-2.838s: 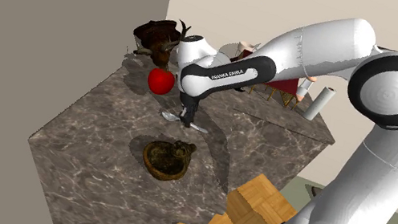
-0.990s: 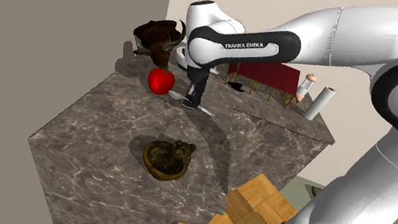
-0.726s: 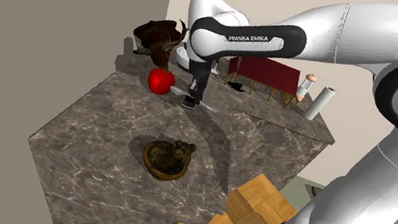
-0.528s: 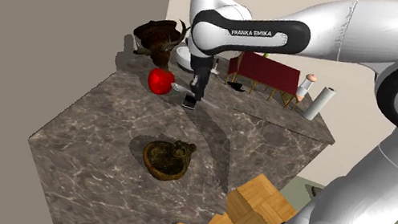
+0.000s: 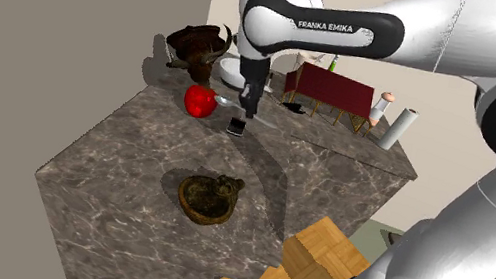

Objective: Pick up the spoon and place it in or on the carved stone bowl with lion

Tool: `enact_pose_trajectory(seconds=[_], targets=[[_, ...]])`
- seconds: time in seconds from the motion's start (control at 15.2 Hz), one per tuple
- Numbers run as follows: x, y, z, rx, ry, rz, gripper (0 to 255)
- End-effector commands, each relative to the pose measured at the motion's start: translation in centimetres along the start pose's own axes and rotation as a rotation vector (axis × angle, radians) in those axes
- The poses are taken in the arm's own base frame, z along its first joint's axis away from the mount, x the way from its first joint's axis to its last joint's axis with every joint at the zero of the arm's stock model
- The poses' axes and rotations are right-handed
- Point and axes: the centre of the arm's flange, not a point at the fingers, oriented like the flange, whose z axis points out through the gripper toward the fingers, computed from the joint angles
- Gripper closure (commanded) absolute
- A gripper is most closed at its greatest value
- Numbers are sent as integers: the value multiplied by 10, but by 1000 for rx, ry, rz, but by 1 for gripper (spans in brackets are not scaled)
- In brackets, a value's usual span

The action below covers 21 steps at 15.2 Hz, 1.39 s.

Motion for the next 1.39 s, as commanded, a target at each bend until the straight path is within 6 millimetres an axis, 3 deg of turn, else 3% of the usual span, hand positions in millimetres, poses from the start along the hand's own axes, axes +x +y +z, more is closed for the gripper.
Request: enact_pose_trajectory(seconds=[0.0,0.79,1.32], targets=[[-3,-24,-4,0,0,0,255],[-28,-176,-28,0,0,0,255],[-19,-181,13,0,0,0,255]])
